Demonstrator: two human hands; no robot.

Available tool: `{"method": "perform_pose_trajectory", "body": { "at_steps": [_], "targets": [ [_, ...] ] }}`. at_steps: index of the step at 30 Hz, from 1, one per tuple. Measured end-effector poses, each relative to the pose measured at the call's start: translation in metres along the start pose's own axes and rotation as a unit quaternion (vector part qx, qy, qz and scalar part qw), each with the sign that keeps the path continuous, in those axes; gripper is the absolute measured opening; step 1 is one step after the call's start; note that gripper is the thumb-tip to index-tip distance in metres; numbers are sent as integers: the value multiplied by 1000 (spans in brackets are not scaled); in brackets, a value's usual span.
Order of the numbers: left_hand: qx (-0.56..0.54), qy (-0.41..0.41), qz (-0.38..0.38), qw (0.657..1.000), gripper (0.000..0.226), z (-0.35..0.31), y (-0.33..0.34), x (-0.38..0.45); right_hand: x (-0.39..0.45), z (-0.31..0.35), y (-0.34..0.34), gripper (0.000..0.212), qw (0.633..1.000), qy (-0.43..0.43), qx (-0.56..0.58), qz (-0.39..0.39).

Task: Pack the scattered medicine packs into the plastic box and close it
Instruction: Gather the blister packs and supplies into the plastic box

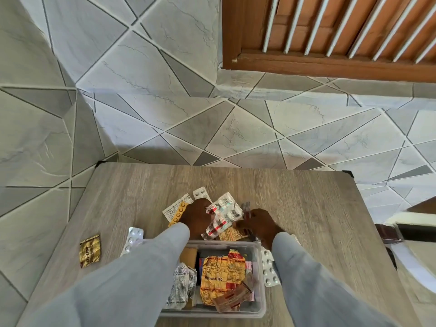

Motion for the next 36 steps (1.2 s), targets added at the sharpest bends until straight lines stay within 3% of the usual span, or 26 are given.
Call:
{"method": "perform_pose_trajectory", "body": {
  "at_steps": [3,11,15,18,21,23,27,30,31,33,34,36],
  "targets": [
    [7,10,14,1000,33,2,8,-2,0,4,7,42,1000,3,7,18],
    [-118,43,-76,989,11,-11,-51,-22,-15,20,-21,31,991,-69,115,-13],
    [-95,91,37,991,16,-23,-64,-52,-37,28,-47,33,965,-98,242,32],
    [24,139,168,976,20,-22,-36,-80,-61,29,-57,77,950,-133,276,64],
    [128,164,197,958,27,-11,-5,-95,-92,23,-60,89,947,-159,272,62],
    [142,172,183,957,33,-8,10,-103,-118,18,-60,82,948,-179,258,58],
    [205,246,114,941,42,-14,22,-113,-161,6,-46,32,965,-218,145,7],
    [279,302,11,912,40,-20,9,-119,-172,-9,-24,25,974,-219,57,-30],
    [264,305,-24,915,35,-23,1,-122,-177,-13,-16,28,973,-223,35,-37],
    [126,244,-58,960,23,-23,-17,-125,-188,-17,0,34,963,-257,-44,-65],
    [1,172,-26,985,24,-16,-21,-124,-194,-18,7,34,943,-297,-117,-91],
    [-218,17,113,969,33,-3,-14,-126,-204,-18,23,25,862,-394,-291,-134]
  ]
}}
Point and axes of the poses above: each hand's wrist, its own x-axis towards the middle knuckle, its own y-axis out of the palm, z = x × y, the point moved 6 cm from there along x, towards the middle knuckle, and after that the axes turned 3 degrees about -z, right-handed, at the moved point
